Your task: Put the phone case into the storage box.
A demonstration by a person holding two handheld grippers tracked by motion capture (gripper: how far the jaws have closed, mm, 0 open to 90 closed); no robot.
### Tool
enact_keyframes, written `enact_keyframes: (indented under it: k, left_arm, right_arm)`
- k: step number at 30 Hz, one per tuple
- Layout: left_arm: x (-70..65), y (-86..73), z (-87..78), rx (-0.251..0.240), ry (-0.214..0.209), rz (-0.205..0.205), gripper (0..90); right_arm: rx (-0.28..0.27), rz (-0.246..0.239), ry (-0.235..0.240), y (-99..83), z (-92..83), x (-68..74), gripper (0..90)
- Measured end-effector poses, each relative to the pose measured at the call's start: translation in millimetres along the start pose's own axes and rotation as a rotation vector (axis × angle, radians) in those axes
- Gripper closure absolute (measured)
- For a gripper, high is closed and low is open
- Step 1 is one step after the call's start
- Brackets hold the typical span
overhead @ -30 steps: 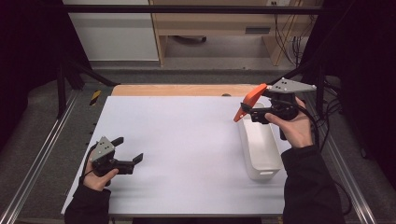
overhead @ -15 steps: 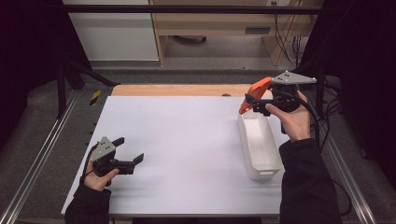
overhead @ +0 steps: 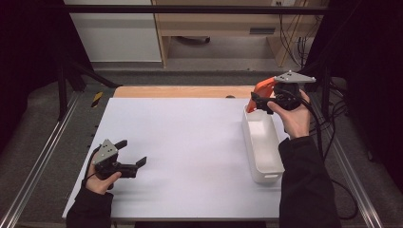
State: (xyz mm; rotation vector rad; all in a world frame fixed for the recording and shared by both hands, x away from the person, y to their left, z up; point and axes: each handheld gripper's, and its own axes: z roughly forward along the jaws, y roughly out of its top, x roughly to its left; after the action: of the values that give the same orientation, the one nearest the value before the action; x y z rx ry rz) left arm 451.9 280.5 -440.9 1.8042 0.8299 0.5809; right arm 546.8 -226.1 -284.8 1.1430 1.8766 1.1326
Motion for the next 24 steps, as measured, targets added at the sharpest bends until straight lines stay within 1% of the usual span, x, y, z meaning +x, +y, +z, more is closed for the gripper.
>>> enact_keyframes:
  k: [8, 12, 14, 24]
  left_arm:
    - [-0.8, -0.2, 1.0, 0.005, -0.003, 0.005, 0.0]
    - [-0.8, -0.5, 1.5, 0.006, -0.004, 0.006, 0.0]
    - [-0.9, -0.6, 1.9, 0.007, -0.005, 0.006, 0.0]
    - [-0.9, -0.9, 2.3, 0.008, -0.006, 0.007, 0.0]
  right_arm:
    - [0.001, 0.042, -0.038, -6.8, 7.7, -8.2, 15.7]
    - [0.02, 0.062, -0.063, -9.8, 12.4, -10.9, 15.7]
    - [0.023, 0.066, -0.067, -10.7, 14.9, -11.7, 15.7]
    - [0.042, 0.105, -0.105, -13.7, 28.4, -9.7, 15.5]
